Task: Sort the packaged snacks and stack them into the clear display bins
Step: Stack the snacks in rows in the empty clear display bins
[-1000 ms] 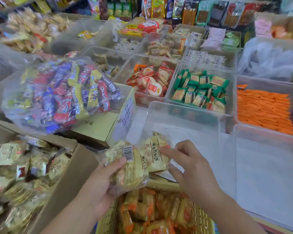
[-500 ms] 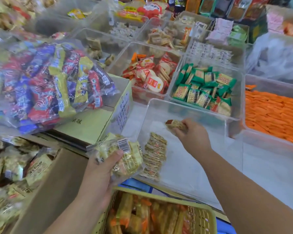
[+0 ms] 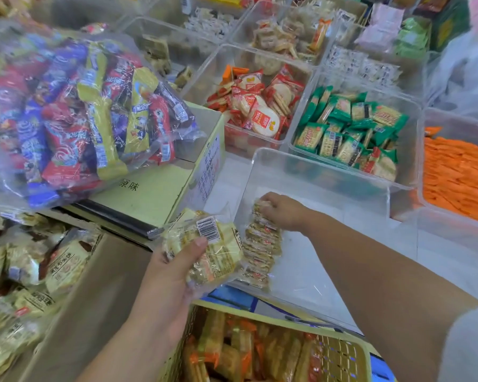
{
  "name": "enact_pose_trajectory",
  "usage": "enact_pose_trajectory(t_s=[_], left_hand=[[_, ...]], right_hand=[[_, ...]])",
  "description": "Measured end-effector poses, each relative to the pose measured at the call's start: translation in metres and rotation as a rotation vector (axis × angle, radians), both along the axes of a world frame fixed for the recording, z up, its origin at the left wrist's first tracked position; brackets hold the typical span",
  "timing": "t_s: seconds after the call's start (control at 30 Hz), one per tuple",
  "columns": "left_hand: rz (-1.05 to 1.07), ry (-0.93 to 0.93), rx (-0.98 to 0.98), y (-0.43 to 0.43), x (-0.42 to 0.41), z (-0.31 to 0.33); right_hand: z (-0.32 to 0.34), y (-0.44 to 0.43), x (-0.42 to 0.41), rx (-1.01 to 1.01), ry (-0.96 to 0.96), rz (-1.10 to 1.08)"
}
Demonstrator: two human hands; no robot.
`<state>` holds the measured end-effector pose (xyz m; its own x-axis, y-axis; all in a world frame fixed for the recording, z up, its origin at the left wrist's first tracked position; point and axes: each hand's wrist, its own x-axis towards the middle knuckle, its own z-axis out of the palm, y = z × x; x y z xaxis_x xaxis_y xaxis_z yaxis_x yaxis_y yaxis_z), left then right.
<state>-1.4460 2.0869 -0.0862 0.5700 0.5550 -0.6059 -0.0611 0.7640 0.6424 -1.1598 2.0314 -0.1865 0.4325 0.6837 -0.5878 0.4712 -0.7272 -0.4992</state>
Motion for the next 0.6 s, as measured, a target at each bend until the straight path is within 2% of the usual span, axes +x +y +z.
enact_pose_trajectory(t_s=[0.07, 0.13, 0.2, 0.37, 0.5, 0.6], left_hand=[[-0.012, -0.019, 0.001, 0.0, 0.0, 0.001], [-0.026, -0.03, 0.008, 0.0, 0.0, 0.002], [-0.028, -0.02, 0.018, 0.0, 0.001, 0.002], [-0.01, 0.005, 0.002, -0.001, 0.003, 0.007], [0.021, 0.016, -0.003, -0.003, 0.003, 0.016], [0.013, -0.021, -0.019, -0.007, 0.001, 0.027]], right_hand=[[0.002, -0.003, -0.001, -0.031, 0.122, -0.019], [0.003, -0.004, -0.001, -0.037, 0.134, 0.036], [0.002, -0.003, -0.003, -0.038, 0.082, 0.108], [0.002, -0.003, -0.013, -0.056, -0.064, 0.133], [0.022, -0.013, -0.02, 0.021, -0.089, 0.036], [0.051, -0.031, -0.031, 0.107, -0.203, -0.03]])
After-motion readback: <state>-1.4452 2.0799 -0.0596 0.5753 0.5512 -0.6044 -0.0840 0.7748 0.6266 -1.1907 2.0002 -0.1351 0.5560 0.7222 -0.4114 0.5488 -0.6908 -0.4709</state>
